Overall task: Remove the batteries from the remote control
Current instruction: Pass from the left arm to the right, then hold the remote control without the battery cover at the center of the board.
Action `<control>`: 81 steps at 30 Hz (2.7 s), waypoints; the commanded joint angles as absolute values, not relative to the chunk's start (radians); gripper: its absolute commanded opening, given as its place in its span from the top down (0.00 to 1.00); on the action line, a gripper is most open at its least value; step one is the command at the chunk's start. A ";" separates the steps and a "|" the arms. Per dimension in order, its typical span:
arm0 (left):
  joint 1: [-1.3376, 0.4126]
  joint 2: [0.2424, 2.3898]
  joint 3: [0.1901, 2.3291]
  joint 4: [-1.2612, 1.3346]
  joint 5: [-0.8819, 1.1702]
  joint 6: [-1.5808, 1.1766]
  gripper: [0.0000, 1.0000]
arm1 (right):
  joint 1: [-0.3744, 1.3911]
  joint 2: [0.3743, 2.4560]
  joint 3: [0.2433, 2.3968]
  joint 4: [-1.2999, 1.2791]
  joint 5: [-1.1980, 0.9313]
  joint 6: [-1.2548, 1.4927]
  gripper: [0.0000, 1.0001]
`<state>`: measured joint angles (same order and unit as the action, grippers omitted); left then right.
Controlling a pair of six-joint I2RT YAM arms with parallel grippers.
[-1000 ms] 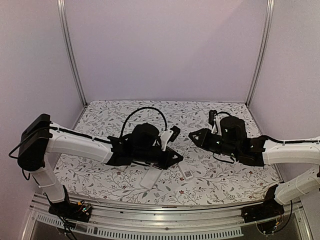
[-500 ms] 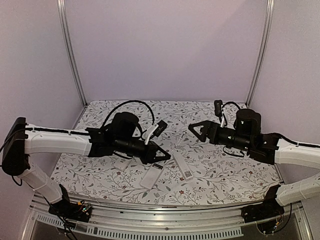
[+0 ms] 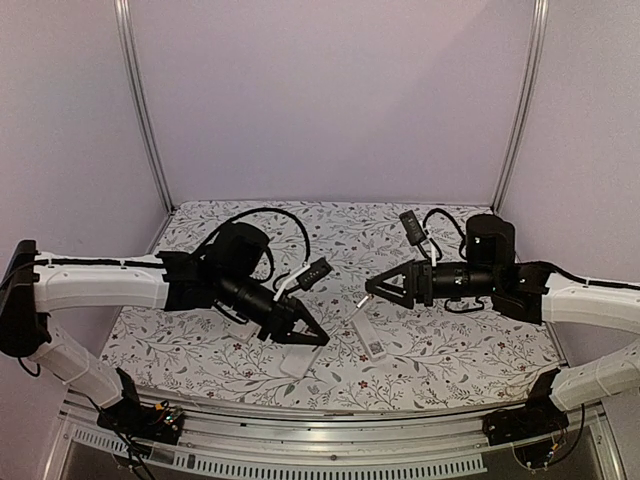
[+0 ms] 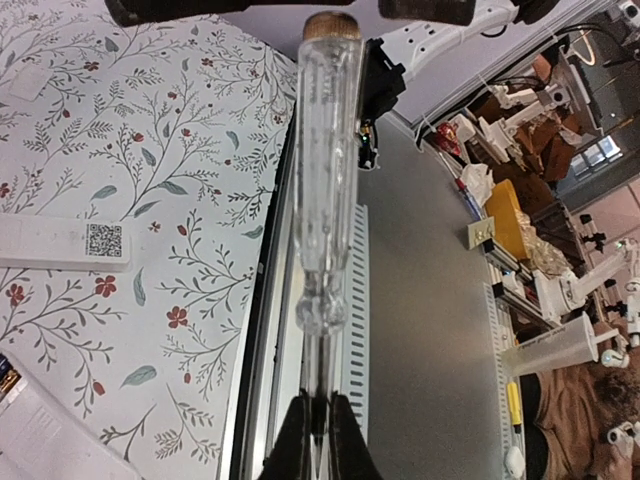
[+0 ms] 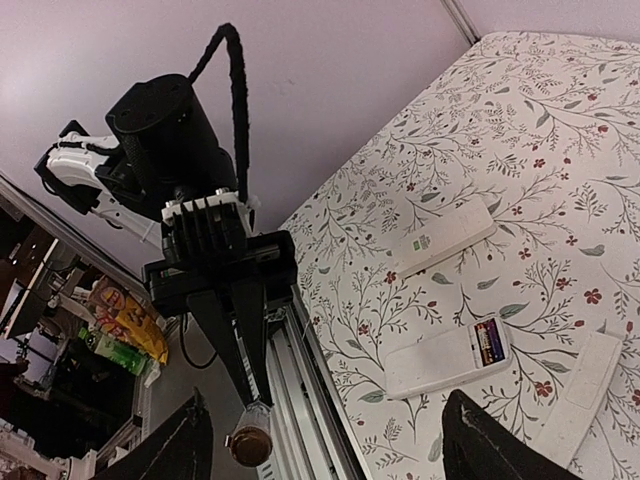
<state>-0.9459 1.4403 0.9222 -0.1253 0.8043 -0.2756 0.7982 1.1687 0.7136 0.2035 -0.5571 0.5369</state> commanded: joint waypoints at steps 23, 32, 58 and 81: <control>-0.931 1.488 0.947 -0.154 0.733 -0.248 1.00 | 0.849 1.296 0.761 0.185 -0.605 0.558 0.78; -0.931 1.488 0.954 -0.165 0.695 -0.246 1.00 | 0.850 1.291 0.755 0.175 -0.599 0.562 0.94; -0.827 1.427 0.661 -0.028 0.234 -0.618 0.38 | 1.041 1.297 0.748 0.013 0.287 0.868 1.00; -1.024 1.659 0.758 -0.028 0.215 -0.674 0.43 | 1.048 1.358 0.792 0.002 0.303 0.888 1.00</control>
<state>-0.9829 1.6356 0.7200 -0.0284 0.2207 -0.6464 1.0409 1.3445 0.7620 0.0143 0.2794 0.8829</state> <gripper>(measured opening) 0.571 0.115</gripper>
